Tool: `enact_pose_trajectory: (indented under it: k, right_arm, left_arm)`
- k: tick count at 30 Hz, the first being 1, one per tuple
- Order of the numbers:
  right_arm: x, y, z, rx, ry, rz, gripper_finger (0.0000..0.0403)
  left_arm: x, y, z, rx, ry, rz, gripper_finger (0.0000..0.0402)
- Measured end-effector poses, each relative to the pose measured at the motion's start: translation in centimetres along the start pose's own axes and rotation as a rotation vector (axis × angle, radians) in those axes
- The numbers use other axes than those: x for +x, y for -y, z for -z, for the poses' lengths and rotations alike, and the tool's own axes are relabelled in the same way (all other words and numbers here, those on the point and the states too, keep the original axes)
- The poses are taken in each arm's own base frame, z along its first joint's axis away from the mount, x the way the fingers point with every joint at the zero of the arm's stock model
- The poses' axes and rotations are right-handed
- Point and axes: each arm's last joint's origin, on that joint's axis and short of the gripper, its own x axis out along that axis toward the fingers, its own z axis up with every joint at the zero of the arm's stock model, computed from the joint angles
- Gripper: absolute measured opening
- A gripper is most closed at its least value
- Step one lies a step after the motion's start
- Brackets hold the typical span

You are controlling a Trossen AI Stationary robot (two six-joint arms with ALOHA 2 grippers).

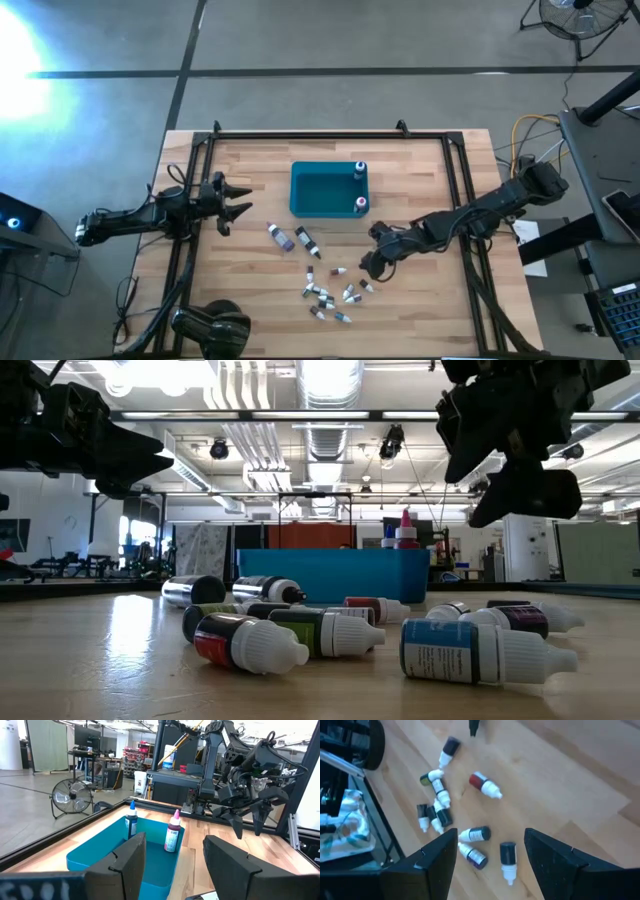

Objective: Pick & Place food coloring
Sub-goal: Put the black food coloring bottle into the blue bin

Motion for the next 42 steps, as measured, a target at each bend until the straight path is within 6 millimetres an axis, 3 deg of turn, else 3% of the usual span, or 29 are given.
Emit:
enact_pose_trajectory:
  k: [6,10,15,21,27,31,39,42]
  right_arm:
    - [0.0,-0.1,-0.2,-0.164,0.054,0.006,0.0224]
    - [0.0,-0.6,0.3,-0.051,0.03,-0.046,0.0224]
    - [0.7,-0.6,0.5,-0.048,-0.035,-0.051,0.0224]
    - [2.2,-0.8,3.1,-0.108,-0.214,-0.034,0.0224]
    - [3.8,-1.6,5.6,-0.183,-0.241,0.097,0.0224]
    - [4.3,-3.1,5.5,-0.207,-0.201,0.106,0.0224]
    - [3.8,-3.3,5.1,-0.131,-0.269,0.468,0.0224]
    - [4.3,-4.2,4.7,-0.109,-0.295,0.46,0.0224]
  left_arm:
    - [0.0,0.0,0.0,0.0,-0.001,0.0,0.0176]
    - [0.0,0.0,0.0,0.0,-0.001,0.0,0.0176]
    - [0.0,0.0,0.0,0.0,-0.001,0.0,0.0176]
    - [0.0,0.0,0.0,0.0,-0.001,0.0,0.0176]
    - [0.0,0.0,0.0,0.0,-0.001,0.0,0.0176]
    - [0.0,0.0,0.0,0.0,-0.001,0.0,0.0176]
    - [0.0,0.0,0.0,0.0,0.0,0.0,0.0176]
    - [0.0,0.0,0.0,0.0,-0.001,0.0,0.0176]
